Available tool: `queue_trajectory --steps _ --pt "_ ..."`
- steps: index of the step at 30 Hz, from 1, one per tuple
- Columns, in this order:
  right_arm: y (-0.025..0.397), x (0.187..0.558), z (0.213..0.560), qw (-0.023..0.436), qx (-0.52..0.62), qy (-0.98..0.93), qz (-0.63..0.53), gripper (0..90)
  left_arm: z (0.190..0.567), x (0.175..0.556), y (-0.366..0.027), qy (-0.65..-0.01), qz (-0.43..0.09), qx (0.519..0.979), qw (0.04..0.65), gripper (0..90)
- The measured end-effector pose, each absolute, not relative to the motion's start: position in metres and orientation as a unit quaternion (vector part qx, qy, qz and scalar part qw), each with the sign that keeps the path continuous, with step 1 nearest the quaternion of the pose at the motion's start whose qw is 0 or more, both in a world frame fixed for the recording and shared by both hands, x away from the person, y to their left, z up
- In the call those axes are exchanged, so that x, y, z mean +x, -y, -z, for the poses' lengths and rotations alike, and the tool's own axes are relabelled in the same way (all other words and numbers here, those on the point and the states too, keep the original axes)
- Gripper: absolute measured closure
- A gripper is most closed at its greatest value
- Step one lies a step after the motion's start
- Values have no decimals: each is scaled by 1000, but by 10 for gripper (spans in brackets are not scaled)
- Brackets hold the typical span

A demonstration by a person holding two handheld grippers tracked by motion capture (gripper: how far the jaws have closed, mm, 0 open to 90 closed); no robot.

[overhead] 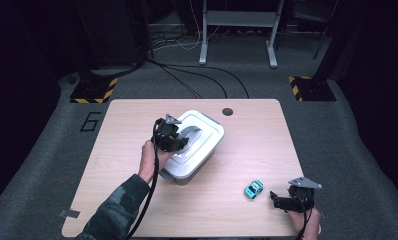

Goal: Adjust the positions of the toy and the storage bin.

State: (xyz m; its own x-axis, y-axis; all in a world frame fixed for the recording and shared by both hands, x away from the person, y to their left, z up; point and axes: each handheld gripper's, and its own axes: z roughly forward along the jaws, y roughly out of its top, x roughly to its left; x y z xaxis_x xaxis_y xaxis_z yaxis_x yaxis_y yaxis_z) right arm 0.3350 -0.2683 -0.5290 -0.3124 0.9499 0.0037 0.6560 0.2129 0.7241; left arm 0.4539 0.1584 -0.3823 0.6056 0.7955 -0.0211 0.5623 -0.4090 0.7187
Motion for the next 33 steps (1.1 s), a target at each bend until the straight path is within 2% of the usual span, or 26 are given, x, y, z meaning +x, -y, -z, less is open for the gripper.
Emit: queue_trajectory --steps 13,33 --pt "268 335 529 230 540 -744 -320 35 386 450 -156 -428 -142 811 374 663" --pt "268 335 529 230 540 -744 -320 35 388 428 -146 -410 -108 815 394 661"
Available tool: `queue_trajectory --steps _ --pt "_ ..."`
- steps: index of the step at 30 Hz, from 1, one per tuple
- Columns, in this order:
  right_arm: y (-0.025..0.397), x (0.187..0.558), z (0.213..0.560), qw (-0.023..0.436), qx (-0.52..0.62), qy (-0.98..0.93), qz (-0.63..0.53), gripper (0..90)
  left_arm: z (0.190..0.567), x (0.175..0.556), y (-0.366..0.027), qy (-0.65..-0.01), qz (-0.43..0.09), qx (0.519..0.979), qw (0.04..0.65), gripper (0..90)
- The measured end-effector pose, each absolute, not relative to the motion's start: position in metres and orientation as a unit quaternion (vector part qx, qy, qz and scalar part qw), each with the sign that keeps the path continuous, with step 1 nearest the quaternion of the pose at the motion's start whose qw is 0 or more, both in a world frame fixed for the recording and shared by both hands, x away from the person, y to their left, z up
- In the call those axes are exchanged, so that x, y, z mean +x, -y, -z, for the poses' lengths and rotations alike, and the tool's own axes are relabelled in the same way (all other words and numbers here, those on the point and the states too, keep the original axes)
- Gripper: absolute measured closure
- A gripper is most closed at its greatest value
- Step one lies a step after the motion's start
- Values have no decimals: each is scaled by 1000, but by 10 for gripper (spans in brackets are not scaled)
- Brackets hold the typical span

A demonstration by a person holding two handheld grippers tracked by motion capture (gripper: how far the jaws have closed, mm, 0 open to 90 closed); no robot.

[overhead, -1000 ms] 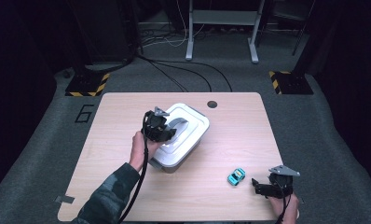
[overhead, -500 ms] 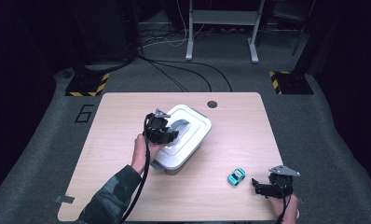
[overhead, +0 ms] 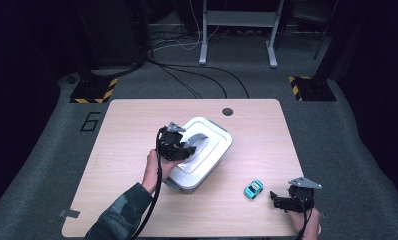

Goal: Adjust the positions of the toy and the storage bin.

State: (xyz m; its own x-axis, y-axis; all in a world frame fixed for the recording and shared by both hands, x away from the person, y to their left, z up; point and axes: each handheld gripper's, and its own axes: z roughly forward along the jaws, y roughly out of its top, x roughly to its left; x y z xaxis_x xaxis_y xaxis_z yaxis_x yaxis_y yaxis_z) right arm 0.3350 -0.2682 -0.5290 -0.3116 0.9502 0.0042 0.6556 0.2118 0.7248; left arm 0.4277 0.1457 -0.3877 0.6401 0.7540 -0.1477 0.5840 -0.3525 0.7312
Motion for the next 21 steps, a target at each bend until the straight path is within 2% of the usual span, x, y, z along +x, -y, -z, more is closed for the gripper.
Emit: queue_trajectory --steps 7,11,16,18,21 --pt "268 335 529 230 539 -744 -321 35 387 423 -140 -398 -123 824 385 647" --pt "268 335 529 230 539 -744 -321 36 387 425 -136 -384 -147 836 364 556" --pt "268 335 529 230 540 -744 -321 36 384 429 -125 -374 -178 842 345 496" --pt "268 335 529 230 540 -744 -321 36 383 430 -123 -374 -181 842 344 502" --pt "268 335 529 230 540 -744 -321 36 380 433 -120 -363 -191 845 344 588"
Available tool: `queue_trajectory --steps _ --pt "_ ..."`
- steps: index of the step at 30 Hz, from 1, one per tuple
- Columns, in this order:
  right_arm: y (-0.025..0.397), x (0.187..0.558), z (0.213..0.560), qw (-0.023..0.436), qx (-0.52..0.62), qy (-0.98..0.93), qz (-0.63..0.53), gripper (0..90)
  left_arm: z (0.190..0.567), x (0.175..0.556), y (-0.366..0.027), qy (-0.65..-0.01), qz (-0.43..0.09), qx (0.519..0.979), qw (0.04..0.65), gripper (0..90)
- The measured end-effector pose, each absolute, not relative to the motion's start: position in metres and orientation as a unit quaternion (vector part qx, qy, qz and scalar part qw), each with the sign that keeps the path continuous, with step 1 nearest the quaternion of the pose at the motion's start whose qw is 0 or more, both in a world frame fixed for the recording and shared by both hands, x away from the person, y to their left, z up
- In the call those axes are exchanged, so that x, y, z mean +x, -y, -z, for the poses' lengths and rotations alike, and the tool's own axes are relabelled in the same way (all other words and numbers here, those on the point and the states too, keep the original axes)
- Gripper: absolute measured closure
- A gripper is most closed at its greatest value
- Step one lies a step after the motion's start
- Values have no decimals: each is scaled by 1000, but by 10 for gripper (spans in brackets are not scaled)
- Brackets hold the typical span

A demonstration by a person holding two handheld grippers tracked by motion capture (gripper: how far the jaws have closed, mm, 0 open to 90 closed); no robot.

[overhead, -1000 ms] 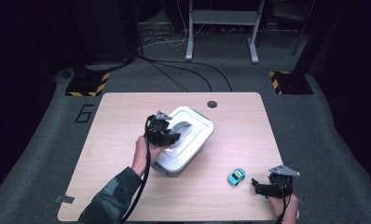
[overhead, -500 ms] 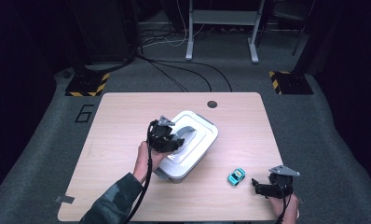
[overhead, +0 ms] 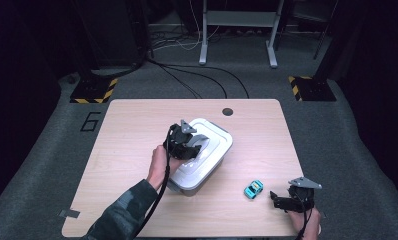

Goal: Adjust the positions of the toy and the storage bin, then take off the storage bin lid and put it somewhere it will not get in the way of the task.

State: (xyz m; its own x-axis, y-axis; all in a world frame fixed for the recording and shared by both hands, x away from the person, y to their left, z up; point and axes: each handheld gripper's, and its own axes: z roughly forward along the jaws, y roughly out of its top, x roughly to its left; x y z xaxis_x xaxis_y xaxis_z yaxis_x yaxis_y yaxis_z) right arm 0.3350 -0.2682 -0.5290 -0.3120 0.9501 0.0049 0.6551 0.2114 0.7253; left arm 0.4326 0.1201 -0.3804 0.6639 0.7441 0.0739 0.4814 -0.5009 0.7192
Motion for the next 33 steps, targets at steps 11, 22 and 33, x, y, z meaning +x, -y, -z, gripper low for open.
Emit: queue_trajectory --steps 11,22,33 --pt "268 335 529 229 540 -743 -321 37 374 436 -127 -363 -195 841 351 670" --pt "268 335 529 229 540 -743 -321 37 349 427 -135 -354 -211 831 375 671" --pt "268 335 529 230 540 -743 -321 37 332 429 -154 -355 -225 823 382 670"
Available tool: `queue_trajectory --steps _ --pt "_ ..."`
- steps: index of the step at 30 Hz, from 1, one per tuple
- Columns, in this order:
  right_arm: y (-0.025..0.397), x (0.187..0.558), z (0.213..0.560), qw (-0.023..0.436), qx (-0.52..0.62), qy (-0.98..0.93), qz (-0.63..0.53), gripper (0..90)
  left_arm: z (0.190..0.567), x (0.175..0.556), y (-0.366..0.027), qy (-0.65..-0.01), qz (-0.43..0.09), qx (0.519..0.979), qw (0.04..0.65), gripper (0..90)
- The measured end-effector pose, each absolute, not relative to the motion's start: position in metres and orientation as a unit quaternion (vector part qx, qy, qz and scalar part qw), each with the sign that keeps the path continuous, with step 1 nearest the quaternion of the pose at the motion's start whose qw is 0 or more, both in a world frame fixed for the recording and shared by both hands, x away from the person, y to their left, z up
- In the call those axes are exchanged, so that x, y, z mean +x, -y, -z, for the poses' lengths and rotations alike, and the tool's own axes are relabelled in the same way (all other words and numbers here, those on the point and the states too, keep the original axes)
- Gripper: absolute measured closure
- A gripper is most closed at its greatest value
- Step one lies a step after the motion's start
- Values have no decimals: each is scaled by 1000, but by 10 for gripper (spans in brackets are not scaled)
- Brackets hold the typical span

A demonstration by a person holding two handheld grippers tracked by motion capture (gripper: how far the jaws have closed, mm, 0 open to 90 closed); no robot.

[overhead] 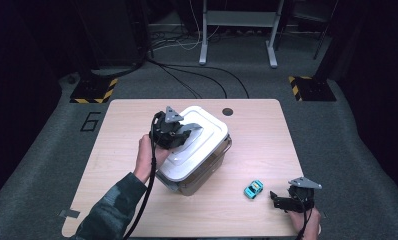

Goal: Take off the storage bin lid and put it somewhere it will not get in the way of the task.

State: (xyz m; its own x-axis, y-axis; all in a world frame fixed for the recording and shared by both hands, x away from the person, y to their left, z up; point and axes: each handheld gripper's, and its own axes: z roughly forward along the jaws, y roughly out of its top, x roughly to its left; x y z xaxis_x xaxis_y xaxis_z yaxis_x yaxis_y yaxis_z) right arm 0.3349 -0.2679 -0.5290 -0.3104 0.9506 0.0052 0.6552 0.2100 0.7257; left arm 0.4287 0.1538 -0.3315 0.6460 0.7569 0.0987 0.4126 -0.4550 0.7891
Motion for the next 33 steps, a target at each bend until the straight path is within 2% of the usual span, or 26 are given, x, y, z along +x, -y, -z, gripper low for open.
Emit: queue_trajectory --steps 33 --pt "268 335 529 229 539 -745 -319 28 310 450 -230 -420 -269 778 381 671"
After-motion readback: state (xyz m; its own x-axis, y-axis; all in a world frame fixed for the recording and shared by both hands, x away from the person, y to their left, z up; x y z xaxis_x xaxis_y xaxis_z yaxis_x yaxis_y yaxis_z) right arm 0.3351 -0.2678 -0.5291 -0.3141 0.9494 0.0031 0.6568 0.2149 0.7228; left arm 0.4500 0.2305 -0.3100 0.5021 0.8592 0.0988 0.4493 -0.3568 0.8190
